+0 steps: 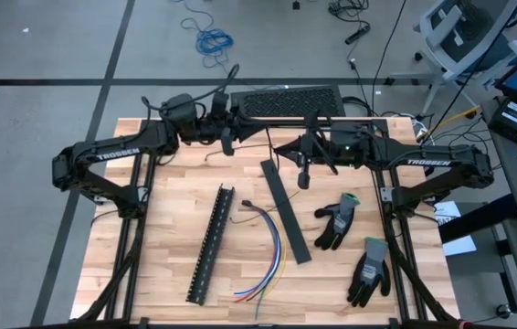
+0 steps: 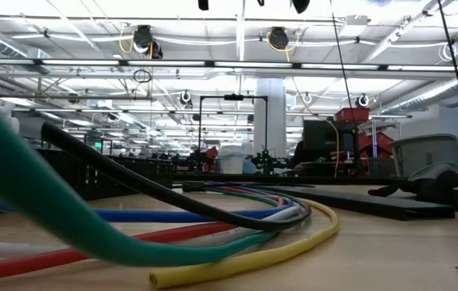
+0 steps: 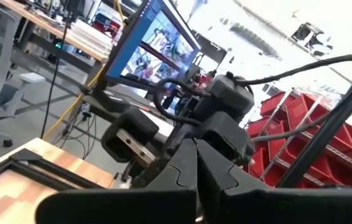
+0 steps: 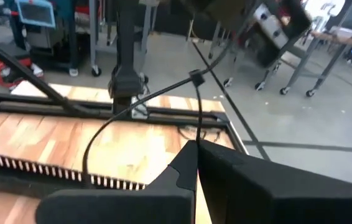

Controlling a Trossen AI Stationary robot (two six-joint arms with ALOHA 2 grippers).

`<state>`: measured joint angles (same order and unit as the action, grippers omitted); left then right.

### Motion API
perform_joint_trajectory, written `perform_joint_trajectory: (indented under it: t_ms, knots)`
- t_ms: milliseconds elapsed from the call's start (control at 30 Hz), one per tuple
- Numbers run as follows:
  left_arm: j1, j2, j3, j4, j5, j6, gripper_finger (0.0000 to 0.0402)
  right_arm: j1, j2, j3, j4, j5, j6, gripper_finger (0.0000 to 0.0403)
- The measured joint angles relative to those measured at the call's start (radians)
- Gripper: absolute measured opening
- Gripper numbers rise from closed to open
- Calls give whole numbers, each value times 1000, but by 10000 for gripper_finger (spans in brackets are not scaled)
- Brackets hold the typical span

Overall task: Ziptie cables
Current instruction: Wrap the black zip tie on the cables

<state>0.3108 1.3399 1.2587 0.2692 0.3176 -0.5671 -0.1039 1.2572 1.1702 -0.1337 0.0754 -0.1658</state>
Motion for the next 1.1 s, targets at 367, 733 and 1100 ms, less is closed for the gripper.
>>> perform_joint_trajectory:
  t_ms: [367, 733, 1100]
  knots:
    - [57, -8, 0, 2, 6, 0, 0, 1, 0, 0, -80, -3, 1, 0]
    - [116, -23, 0, -6, 16, 5, 0, 1, 0, -1, -145, -2, 1, 0]
    - [165, -38, 1, -12, 18, 4, 0, 1, 0, -2, -166, -2, 1, 0]
